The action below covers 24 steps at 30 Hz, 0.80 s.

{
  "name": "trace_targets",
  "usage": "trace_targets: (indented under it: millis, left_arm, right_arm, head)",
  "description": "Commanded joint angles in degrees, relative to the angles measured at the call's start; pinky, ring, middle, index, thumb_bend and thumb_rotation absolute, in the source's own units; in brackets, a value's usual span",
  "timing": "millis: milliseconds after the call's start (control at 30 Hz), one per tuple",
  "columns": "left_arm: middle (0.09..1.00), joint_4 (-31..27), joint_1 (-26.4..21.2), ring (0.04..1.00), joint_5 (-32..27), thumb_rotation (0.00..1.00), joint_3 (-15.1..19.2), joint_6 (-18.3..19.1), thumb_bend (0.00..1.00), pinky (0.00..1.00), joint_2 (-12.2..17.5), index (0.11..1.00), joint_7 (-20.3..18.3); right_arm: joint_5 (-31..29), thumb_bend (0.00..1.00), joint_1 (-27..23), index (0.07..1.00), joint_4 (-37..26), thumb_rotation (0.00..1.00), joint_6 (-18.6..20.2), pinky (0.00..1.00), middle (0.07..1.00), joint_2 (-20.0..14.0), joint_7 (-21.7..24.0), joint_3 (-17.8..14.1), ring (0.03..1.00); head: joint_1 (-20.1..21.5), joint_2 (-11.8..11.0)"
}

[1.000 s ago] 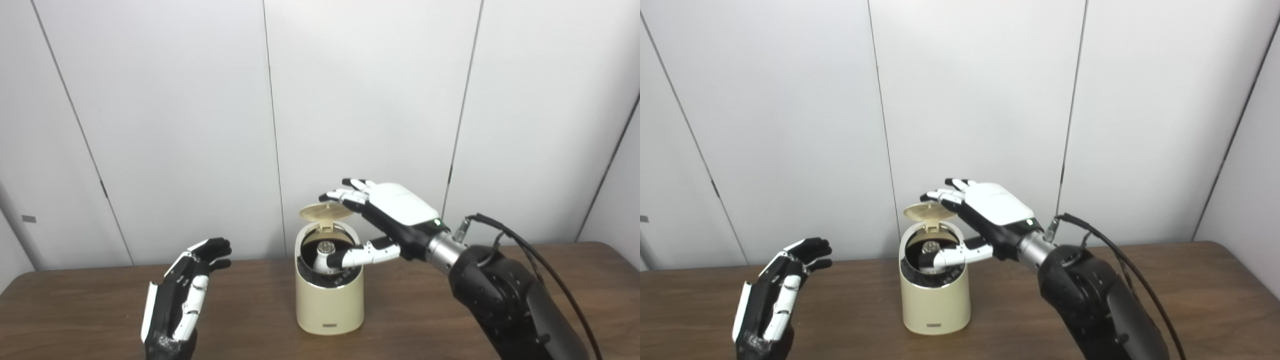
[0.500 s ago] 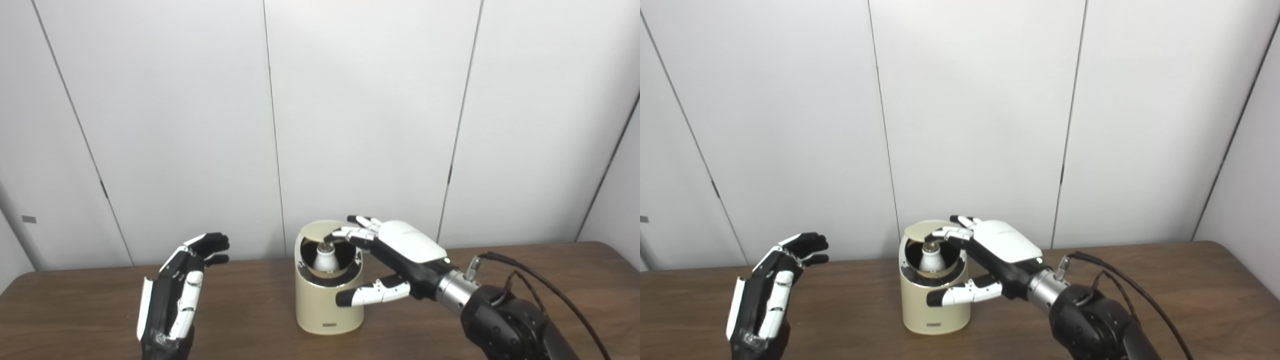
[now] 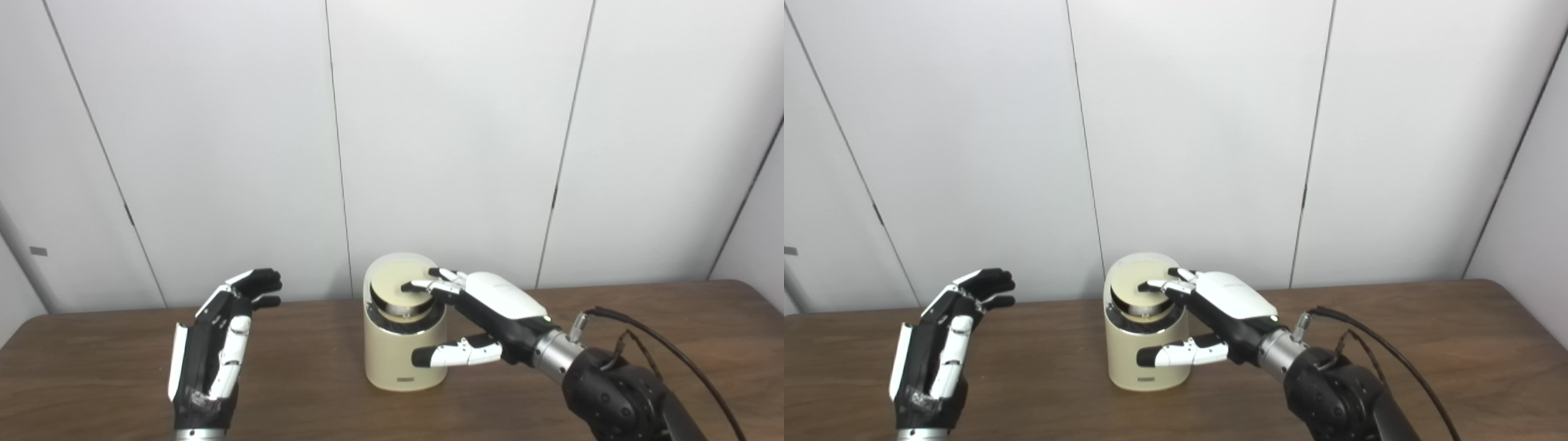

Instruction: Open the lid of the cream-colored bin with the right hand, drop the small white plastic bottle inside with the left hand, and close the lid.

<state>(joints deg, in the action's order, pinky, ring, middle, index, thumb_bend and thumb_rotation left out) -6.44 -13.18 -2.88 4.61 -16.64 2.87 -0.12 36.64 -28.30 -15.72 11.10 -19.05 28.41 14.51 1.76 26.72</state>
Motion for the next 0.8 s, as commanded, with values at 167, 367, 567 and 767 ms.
trace_targets:
  millis: [167, 367, 567, 767]
  left_arm:
    - [0.729, -2.53, -1.73, 0.732, 0.01, 0.69, -0.23, 0.47, 0.34, 0.68, 0.15, 0.706, -0.05]
    - [0.732, -2.9, -1.89, 0.735, 0.4, 0.69, -0.33, 0.86, 0.33, 0.68, -0.1, 0.705, 0.2]
    - [0.733, -2.88, -2.15, 0.736, -0.28, 0.69, -0.2, 1.12, 0.34, 0.69, -0.27, 0.707, 0.2]
    - [0.734, -2.93, -2.33, 0.736, 0.51, 0.7, -0.26, 1.34, 0.34, 0.68, -0.41, 0.707, 0.46]
  right_arm:
    - [1.47, 0.8, 1.59, 0.886, -2.37, 0.93, -0.48, 1.0, 0.89, -0.94, -1.21, 0.34, 0.989]
    - [10.23, 0.81, 2.44, 0.864, -1.84, 0.88, -1.43, 1.0, 0.883, -1.59, -2.2, 3.94, 0.978]
    - [14.29, 0.8, 2.57, 0.858, -1.74, 0.84, -0.28, 1.0, 0.892, -1.28, -0.91, 5.09, 0.984]
    - [14.96, 0.8, 2.79, 0.869, -1.45, 0.83, -0.05, 1.0, 0.901, -1.0, -0.75, 5.04, 0.992]
  head:
    - [-0.08, 0.42]
    - [-0.1, 0.66]
    - [-0.06, 0.74]
    - [0.01, 0.67]
